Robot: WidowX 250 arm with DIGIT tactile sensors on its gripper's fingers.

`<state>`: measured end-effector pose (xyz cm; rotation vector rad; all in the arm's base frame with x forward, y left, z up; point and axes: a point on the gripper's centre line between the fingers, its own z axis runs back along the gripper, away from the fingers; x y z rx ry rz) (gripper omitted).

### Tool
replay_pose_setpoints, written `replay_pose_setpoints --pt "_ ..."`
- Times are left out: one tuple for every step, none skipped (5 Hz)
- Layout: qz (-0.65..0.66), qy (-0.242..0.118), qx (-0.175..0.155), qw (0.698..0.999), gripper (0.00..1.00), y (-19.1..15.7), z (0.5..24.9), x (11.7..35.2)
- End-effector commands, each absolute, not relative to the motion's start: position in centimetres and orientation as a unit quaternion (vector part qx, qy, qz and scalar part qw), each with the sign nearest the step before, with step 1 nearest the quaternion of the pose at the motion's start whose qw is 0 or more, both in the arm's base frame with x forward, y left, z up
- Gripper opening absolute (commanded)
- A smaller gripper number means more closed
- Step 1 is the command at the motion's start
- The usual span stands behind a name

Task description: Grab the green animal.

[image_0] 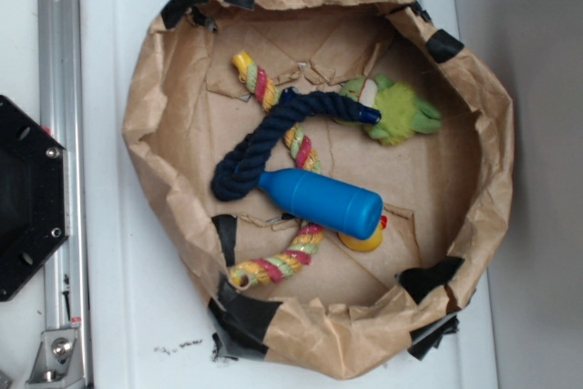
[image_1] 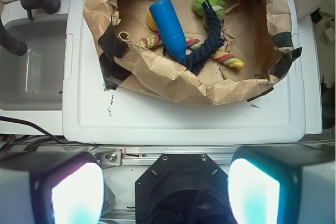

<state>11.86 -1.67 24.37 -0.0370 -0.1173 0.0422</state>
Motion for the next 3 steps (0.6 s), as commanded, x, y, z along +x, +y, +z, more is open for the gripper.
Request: replay_pose_setpoints --pt "0.021 -0.059 -0.019 0.998 1.0 -1.7 24.4 11.9" --pt "0.028 -0.029 -0.06 0.997 1.0 -0.9 20.5 16.0" --pt "0.046 -0.065 -0.109 0.991 1.0 0.2 17.2 20.5"
